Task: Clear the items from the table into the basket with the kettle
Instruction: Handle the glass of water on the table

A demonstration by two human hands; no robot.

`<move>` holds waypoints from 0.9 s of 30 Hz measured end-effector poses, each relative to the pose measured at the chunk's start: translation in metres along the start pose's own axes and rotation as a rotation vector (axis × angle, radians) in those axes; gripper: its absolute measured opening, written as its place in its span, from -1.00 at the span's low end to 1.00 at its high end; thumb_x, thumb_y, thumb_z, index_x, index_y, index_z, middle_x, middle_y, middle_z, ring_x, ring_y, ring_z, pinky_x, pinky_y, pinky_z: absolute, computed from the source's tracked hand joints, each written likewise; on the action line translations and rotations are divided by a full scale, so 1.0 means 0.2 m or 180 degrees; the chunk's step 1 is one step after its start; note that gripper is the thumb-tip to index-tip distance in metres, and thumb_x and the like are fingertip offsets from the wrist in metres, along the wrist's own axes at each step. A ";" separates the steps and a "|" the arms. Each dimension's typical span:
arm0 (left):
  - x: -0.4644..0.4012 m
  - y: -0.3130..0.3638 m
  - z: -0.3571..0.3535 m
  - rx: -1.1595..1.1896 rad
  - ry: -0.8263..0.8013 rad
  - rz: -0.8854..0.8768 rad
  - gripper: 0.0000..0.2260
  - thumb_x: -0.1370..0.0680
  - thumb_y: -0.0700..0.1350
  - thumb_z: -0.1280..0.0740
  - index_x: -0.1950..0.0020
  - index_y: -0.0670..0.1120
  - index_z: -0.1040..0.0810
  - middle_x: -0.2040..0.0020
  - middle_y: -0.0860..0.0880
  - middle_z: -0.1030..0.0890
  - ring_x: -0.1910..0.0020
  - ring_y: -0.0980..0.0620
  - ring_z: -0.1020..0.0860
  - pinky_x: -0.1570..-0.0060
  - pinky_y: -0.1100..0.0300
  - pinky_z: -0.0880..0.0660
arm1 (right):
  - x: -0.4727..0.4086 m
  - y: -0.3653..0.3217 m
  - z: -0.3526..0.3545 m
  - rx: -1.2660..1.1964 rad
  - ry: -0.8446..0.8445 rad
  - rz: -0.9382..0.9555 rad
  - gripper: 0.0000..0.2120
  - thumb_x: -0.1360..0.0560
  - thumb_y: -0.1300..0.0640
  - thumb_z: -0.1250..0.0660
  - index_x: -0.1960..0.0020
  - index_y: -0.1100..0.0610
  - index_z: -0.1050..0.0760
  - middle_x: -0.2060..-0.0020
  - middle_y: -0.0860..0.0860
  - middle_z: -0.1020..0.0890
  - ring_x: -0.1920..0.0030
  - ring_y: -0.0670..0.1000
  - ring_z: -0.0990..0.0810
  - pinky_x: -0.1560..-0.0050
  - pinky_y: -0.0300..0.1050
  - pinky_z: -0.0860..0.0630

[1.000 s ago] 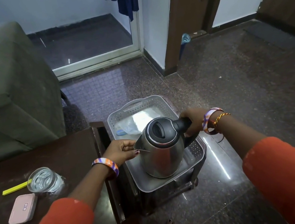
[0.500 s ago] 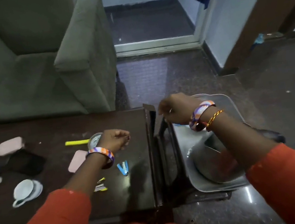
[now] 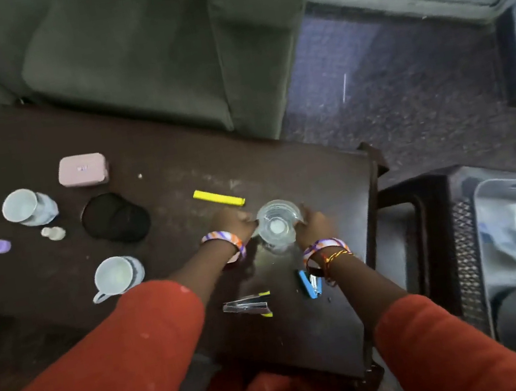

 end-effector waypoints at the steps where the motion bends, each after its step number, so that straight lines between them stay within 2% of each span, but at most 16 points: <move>1: 0.05 0.06 0.02 -0.0004 0.0046 0.0077 -0.78 -0.47 -0.17 -0.35 0.39 -0.08 -0.51 -0.06 -0.30 -0.65 -0.08 -0.20 -0.60 -0.13 0.02 -0.53 | -0.03 0.01 -0.02 -0.0098 0.0083 -0.0092 -0.56 -0.55 0.25 -0.13 -0.43 0.14 -0.28 -0.29 0.24 -0.49 -0.31 0.24 -0.43 -0.22 -0.05 -0.37; 4: -0.01 0.05 0.01 -0.0044 0.0214 -0.0062 -0.79 -0.41 -0.25 -0.40 0.36 -0.36 -0.53 0.08 -0.44 -0.62 0.02 -0.29 -0.63 0.00 -0.06 -0.58 | -0.08 0.03 -0.03 -0.0339 0.0486 -0.0298 -0.60 -0.50 0.31 -0.17 -0.31 0.11 -0.45 -0.21 0.20 -0.58 -0.26 0.21 -0.50 -0.20 -0.08 -0.42; 6: -0.03 0.01 0.02 0.0015 0.0284 0.0025 -0.85 -0.36 -0.30 -0.42 0.33 -0.36 -0.53 0.11 -0.44 -0.62 0.08 -0.29 -0.65 0.03 -0.12 -0.60 | -0.08 0.02 -0.02 -0.0245 0.0644 -0.0301 -0.62 -0.48 0.32 -0.19 -0.24 0.12 -0.52 -0.15 0.20 -0.63 -0.22 0.21 -0.54 -0.16 -0.08 -0.46; 8: 0.00 0.06 0.04 -0.0112 0.0271 -0.0159 -0.92 -0.37 -0.30 -0.40 0.21 -0.32 -0.63 0.09 -0.36 -0.66 0.07 -0.24 -0.66 0.01 -0.07 -0.60 | -0.06 -0.01 0.00 -0.0196 0.0723 -0.0232 -0.65 -0.46 0.33 -0.21 -0.19 0.15 -0.56 -0.11 0.21 -0.65 -0.18 0.22 -0.56 -0.13 -0.09 -0.49; 10: 0.00 0.06 0.07 -0.0103 0.0277 -0.0208 -0.87 -0.38 -0.29 -0.38 0.12 -0.28 -0.66 0.06 -0.30 -0.68 0.03 -0.19 -0.65 -0.04 0.01 -0.59 | -0.04 -0.06 0.03 -0.0137 0.0768 -0.0129 -0.65 -0.46 0.35 -0.20 -0.17 0.17 -0.58 -0.09 0.23 -0.65 -0.17 0.24 -0.56 -0.11 -0.09 -0.48; 15: 0.08 0.09 0.22 0.0254 0.0262 -0.0295 -0.86 -0.38 -0.30 -0.38 0.11 -0.31 -0.65 0.09 -0.31 -0.69 0.07 -0.18 -0.67 -0.04 0.00 -0.60 | 0.05 -0.25 0.11 0.0114 0.0782 0.0225 -0.65 -0.46 0.34 -0.20 -0.16 0.13 -0.59 -0.07 0.22 -0.66 -0.14 0.24 -0.59 -0.13 -0.06 -0.50; 20: 0.15 0.03 0.47 0.0477 0.0597 -0.0209 -0.92 -0.38 -0.30 -0.39 0.23 -0.32 -0.63 0.24 -0.32 -0.67 0.13 -0.22 -0.67 0.01 -0.03 -0.60 | 0.08 -0.51 0.05 0.0169 0.0600 0.0602 -0.65 -0.46 0.33 -0.19 -0.14 0.11 -0.60 -0.04 0.22 -0.68 -0.13 0.20 -0.61 -0.13 -0.07 -0.50; 21: 0.15 -0.01 0.51 0.0581 0.0672 -0.0108 -0.93 -0.38 -0.30 -0.39 0.31 -0.27 -0.61 0.34 -0.26 -0.66 0.13 -0.21 -0.67 0.02 -0.04 -0.61 | 0.08 -0.56 0.02 0.0165 0.0534 0.0680 -0.66 -0.45 0.33 -0.19 -0.13 0.13 -0.61 -0.03 0.23 -0.68 -0.12 0.20 -0.61 -0.13 -0.05 -0.51; 23: 0.17 -0.11 0.60 0.0833 0.0846 0.0122 -0.82 -0.39 -0.29 -0.40 0.41 -0.13 -0.54 0.48 -0.08 -0.62 0.15 -0.20 -0.68 0.01 -0.07 -0.61 | 0.06 -0.67 -0.06 0.0202 0.0396 0.0832 -0.67 -0.46 0.33 -0.19 -0.13 0.15 -0.61 -0.04 0.25 -0.67 -0.15 0.20 -0.60 -0.14 -0.06 -0.50; 27: 0.17 -0.27 0.74 0.1097 0.1163 0.0341 -0.92 -0.41 -0.28 -0.40 0.29 -0.22 -0.60 0.25 -0.29 -0.67 0.15 -0.22 -0.68 -0.02 -0.08 -0.60 | -0.02 -0.83 -0.25 0.0407 0.0089 0.1071 -0.70 -0.47 0.30 -0.24 -0.14 0.13 -0.60 -0.08 0.20 -0.66 -0.17 0.13 -0.59 0.01 -0.16 -0.47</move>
Point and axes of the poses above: each hand's wrist, its own x-axis away from the middle knuckle, its own z-axis out of the back of the hand, y = z × x, the point moved 8 cm from there along -x, towards the middle knuckle
